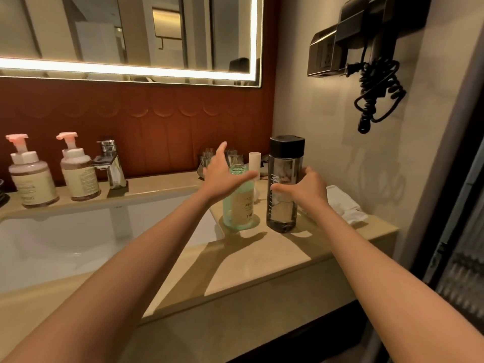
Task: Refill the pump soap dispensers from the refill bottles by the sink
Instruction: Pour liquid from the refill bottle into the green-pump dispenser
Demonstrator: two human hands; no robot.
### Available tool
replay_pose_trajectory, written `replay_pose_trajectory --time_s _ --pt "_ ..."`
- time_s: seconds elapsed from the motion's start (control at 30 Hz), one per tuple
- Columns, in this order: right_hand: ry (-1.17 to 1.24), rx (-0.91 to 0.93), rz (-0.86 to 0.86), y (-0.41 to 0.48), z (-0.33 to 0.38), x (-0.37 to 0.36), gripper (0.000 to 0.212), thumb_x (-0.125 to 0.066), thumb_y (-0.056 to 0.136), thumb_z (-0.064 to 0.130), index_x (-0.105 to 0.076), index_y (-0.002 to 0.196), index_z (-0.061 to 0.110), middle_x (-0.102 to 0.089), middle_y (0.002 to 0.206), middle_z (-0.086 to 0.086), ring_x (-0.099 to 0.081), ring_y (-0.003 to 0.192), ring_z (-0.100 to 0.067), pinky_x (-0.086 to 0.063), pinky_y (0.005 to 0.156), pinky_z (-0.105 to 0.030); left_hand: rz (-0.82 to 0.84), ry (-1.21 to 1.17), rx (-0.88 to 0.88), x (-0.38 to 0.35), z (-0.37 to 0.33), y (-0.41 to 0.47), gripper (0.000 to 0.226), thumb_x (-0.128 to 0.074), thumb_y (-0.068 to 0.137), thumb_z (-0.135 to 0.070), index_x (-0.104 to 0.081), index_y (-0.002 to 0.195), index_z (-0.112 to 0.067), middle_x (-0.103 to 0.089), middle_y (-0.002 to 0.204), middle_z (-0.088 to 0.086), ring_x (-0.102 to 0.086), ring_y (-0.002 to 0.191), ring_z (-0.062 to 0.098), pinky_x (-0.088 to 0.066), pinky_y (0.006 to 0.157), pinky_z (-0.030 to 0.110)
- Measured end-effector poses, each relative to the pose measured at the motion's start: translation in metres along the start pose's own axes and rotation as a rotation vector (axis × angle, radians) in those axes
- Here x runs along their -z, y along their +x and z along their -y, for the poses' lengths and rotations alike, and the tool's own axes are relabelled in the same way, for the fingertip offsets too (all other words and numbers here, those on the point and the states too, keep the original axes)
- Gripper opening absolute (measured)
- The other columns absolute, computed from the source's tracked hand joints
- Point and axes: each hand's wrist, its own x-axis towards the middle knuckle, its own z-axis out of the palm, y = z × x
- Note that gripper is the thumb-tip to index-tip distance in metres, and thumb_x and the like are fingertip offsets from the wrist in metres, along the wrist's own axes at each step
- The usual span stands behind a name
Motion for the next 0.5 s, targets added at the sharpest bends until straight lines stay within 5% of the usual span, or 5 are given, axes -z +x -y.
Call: replay_pose_trajectory --time_s 0.1,0.23,0.33,0.5 --pt "0.032 -0.008 0.047 0.001 -0.003 0.005 0.078 -0.083 0.068 0.033 -0.044 0.132 0.011 -0.055 0.132 -0.007 -0.052 0.12 -0.027 -0.047 0.091 -0.038 -0.118 0.015 -0.27 0.009 -0.038 0.008 0.068 -0.058 0.089 -0.038 -0.028 0.144 -0.014 -0.032 0.148 0.006 -0.029 0.136 0.019 -0.026 0.112 0.042" --pt "0.057 -0.011 0.234 0.006 -0.001 0.018 0.071 -0.082 0.071 0.024 -0.045 0.13 0.013 -0.055 0.128 -0.006 -0.053 0.112 -0.024 -0.048 0.092 -0.041 0.19 0.334 -0.566 0.011 -0.09 0.024 0.047 -0.039 0.097 -0.035 -0.034 0.141 -0.019 -0.031 0.148 0.007 -0.027 0.136 0.022 -0.024 0.112 0.04" --pt "0.044 0.014 0.372 0.004 0.003 0.027 0.059 -0.075 0.079 0.017 -0.045 0.13 0.012 -0.053 0.121 -0.003 -0.048 0.104 -0.018 -0.044 0.089 -0.036 0.516 0.485 -0.445 0.006 -0.112 0.035 0.042 -0.033 0.1 -0.031 -0.033 0.141 -0.023 -0.035 0.143 0.01 -0.035 0.129 0.027 -0.034 0.101 0.036" --pt "0.205 -0.009 0.345 0.005 0.006 0.024 0.066 -0.075 0.078 0.028 -0.042 0.133 0.012 -0.053 0.127 -0.004 -0.047 0.119 -0.026 -0.04 0.101 -0.044 0.604 0.465 -0.337 0.002 -0.12 0.039 0.042 -0.032 0.101 -0.031 -0.03 0.143 -0.025 -0.04 0.137 0.011 -0.042 0.121 0.026 -0.038 0.088 0.03"
